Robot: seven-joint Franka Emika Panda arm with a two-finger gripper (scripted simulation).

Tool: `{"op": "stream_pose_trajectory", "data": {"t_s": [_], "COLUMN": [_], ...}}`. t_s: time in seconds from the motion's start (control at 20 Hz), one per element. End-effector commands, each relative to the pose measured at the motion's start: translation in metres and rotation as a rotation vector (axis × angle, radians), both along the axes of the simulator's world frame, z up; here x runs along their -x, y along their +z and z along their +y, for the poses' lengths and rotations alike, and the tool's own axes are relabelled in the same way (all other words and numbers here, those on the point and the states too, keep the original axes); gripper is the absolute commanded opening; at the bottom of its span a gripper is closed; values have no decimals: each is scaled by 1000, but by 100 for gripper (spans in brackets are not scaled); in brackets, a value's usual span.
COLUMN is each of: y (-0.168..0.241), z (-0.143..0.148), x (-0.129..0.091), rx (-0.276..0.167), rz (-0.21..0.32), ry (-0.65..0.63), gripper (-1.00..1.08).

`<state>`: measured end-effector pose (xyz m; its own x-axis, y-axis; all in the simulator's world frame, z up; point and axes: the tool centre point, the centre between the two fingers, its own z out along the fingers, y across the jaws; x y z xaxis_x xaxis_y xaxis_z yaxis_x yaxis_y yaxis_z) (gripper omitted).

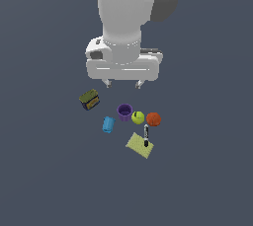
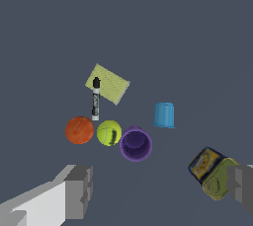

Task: Pick up a designated object from a clutter of objects.

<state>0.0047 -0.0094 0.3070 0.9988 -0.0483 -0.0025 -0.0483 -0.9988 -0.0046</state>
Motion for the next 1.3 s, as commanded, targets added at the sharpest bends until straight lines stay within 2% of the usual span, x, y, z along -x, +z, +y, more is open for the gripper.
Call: {"op": "stream_pose_trajectory", "data": {"t_s": [0.0, 0.45, 0.75, 1.25], "y": [0, -2, -4, -38], "z": [0, 25, 25, 37], "x": [0, 4, 4, -13], "rx": [0, -30, -29, -19], "rz": [0, 5, 5, 5], "ry": [0, 31, 29, -5], "gripper": [100, 100, 100, 100]}}
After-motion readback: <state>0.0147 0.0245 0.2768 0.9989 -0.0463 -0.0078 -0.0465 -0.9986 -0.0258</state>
